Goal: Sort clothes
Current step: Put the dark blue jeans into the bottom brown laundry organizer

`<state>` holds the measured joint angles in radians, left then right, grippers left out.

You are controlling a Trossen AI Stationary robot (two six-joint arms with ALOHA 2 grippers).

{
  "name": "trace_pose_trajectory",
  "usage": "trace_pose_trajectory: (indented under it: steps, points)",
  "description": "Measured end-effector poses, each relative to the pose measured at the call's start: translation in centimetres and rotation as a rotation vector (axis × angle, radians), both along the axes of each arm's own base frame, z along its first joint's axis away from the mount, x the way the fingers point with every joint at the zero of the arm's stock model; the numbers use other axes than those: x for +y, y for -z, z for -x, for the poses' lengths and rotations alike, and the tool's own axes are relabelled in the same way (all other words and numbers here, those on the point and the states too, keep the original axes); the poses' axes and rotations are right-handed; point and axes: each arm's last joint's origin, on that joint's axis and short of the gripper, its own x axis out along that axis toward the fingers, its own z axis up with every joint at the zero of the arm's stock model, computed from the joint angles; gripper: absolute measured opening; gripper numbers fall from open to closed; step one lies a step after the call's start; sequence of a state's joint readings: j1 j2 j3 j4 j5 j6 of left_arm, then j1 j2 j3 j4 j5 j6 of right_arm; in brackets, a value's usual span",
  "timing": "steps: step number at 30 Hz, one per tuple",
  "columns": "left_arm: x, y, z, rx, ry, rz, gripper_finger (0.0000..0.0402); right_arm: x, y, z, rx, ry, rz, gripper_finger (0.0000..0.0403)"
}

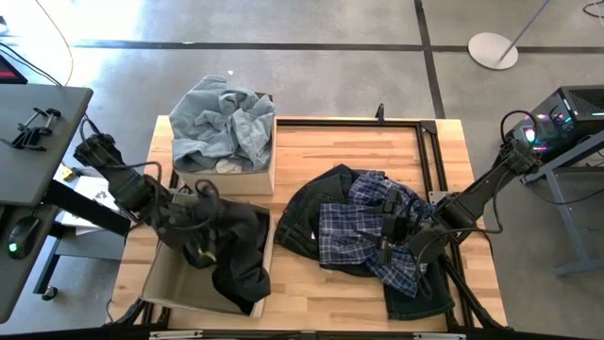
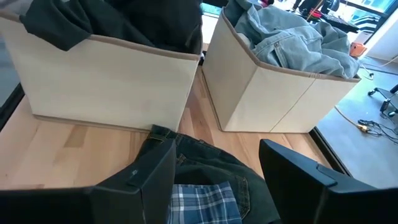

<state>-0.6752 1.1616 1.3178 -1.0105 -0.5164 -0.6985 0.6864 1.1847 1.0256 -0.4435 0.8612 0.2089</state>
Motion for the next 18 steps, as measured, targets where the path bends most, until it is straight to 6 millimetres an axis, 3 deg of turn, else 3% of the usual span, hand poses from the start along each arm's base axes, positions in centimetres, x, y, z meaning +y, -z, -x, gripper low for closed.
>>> trace_pose_trajectory:
  steps: [9, 14, 18]
  points:
    - [-4.0, 4.6, -3.2, 0.099, 0.277, 0.178, 0.0170, 0.0, 0.0, 0.0, 0.001, -0.001, 0.000, 0.0220]
    - [-4.6, 8.6, -4.7, 0.269, 0.172, 0.251, 0.0170, 0.0, 0.0, 0.0, 0.002, -0.002, 0.005, 0.0220]
    - [-3.5, 11.8, -4.8, 0.478, -0.006, 0.208, 0.0170, 0.0, 0.0, 0.0, 0.003, -0.003, 0.007, 0.0220]
